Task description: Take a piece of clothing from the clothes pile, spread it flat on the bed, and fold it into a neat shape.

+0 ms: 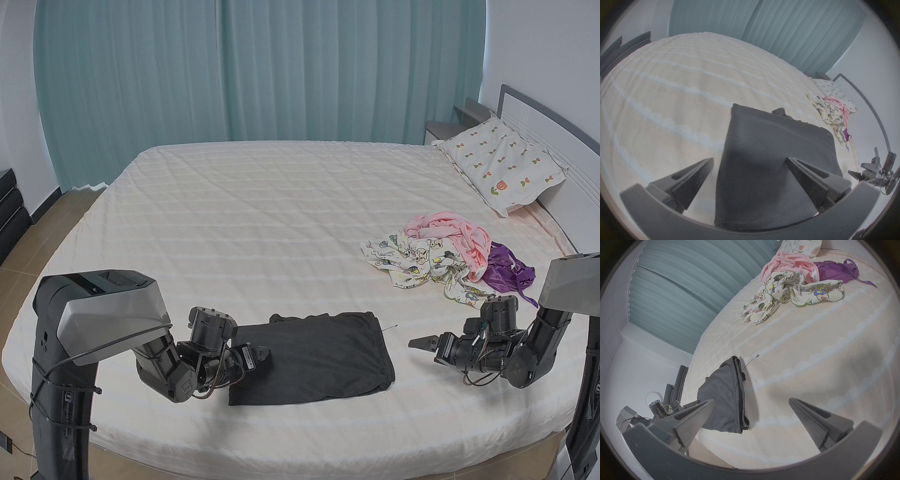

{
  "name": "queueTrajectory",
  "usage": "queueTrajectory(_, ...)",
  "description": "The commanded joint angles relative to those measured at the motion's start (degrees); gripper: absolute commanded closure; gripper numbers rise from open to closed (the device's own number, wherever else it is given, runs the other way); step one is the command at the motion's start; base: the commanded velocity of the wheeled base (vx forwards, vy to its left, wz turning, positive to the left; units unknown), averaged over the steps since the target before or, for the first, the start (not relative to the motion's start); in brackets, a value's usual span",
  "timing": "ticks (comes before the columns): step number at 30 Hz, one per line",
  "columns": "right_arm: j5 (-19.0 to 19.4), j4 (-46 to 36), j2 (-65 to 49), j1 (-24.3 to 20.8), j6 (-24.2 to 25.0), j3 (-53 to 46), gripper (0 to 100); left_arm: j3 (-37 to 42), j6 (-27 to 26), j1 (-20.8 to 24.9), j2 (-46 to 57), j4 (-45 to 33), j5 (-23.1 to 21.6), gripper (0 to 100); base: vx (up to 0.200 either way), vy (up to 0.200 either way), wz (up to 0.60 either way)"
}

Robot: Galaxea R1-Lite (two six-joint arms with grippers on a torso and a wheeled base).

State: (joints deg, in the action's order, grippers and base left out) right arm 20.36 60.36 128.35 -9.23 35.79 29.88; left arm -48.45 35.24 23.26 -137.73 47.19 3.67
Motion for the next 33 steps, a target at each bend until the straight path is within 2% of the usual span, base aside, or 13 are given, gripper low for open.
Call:
queueTrajectory(1, 0.0, 0.0, 0.1, 0.0, 0.0, 0.0, 0, 0.6, 0.0, 0.4, -0.3, 3.0, -1.1, 0, 0.000, 0.000, 0.00)
queueTrajectory(8, 0.0, 0.0, 0.1, 0.0, 0.1, 0.1, 0, 1.3, -0.4, 0.6, -0.3, 5.1, -3.6, 0, 0.000, 0.000, 0.00)
queueTrajectory(13, 0.0, 0.0, -0.2, -0.1, 0.1, 0.0, 0, 1.4, -4.0, -0.1, -1.8, 5.1, -4.2, 0, 0.000, 0.000, 0.00)
queueTrajectory(19, 0.1, 0.0, -0.2, -0.2, 0.1, 0.0, 0, 1.2, -4.3, -0.4, -1.9, 5.3, -4.3, 0, 0.000, 0.000, 0.00)
queueTrajectory(25, 0.1, 1.3, 0.1, -0.3, 0.2, -0.1, 0, 1.7, -4.1, 0.1, -2.1, 8.4, -8.6, 0, 0.000, 0.000, 0.00)
queueTrajectory(33, 0.2, 1.3, 0.0, -0.3, 0.2, -0.3, 0, 1.0, -4.3, 0.2, -4.4, 10.0, -8.5, 0, 0.000, 0.000, 0.00)
